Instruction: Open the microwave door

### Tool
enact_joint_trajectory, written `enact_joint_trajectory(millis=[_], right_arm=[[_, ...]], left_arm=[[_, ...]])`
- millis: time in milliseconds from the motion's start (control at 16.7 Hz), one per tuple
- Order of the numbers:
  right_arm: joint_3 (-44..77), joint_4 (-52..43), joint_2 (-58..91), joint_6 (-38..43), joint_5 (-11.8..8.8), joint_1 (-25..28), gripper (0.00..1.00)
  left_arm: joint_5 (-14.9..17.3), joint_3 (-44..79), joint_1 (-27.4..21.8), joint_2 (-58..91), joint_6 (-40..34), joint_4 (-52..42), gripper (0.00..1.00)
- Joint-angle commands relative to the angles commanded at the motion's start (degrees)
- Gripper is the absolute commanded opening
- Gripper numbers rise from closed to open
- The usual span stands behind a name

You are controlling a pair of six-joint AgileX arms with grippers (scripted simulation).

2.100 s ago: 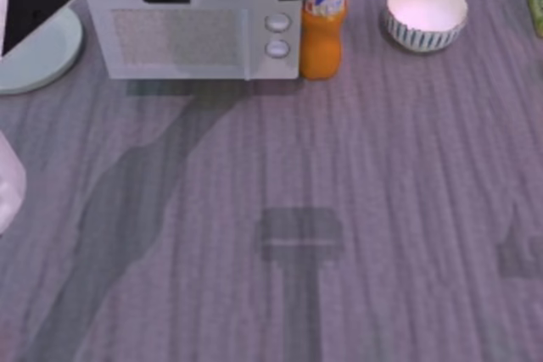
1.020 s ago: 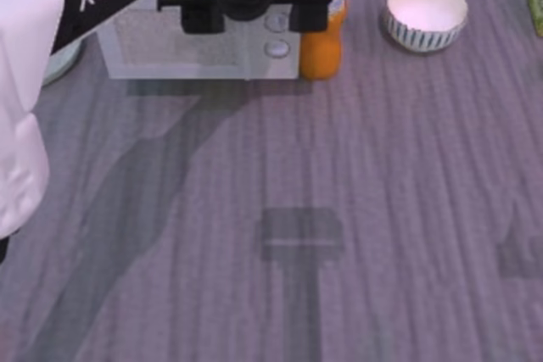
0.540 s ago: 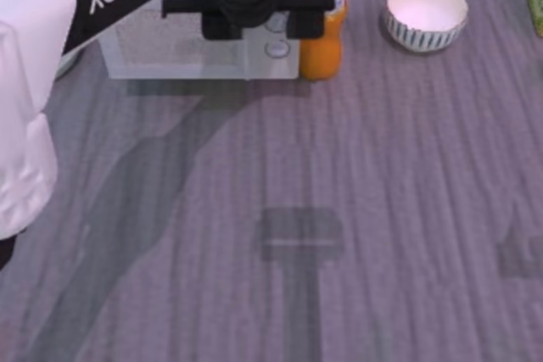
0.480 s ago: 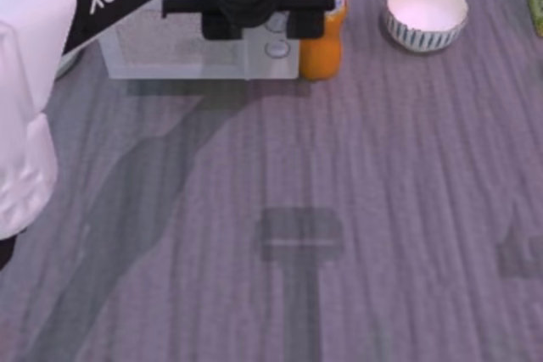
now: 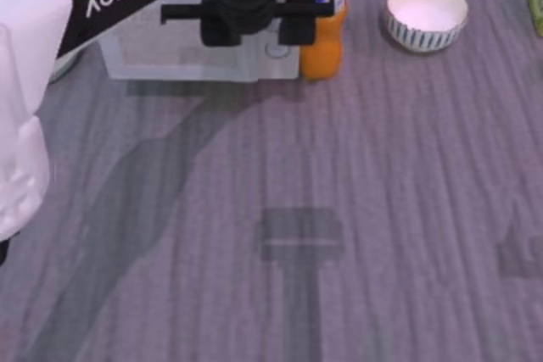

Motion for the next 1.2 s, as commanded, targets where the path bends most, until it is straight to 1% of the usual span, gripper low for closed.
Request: enact_joint_trajectory(millis=[180, 300, 1200], right_arm=[[0.0, 0.0, 0.0, 0.0, 0.0, 0.0, 1.0], [0.0, 0.0, 0.0, 0.0, 0.0, 0.0, 1.0], [0.0, 0.0, 0.0, 0.0, 0.0, 0.0, 1.0]], left_arm=[[-1.0, -5.2, 0.1, -3.5, -0.7, 1.8, 0.0], [-1.3, -6.6, 0.1, -4.6, -0.9, 2.4, 0.0], [-1.3, -6.6, 0.1, -4.6, -0.9, 2.4, 0.0]])
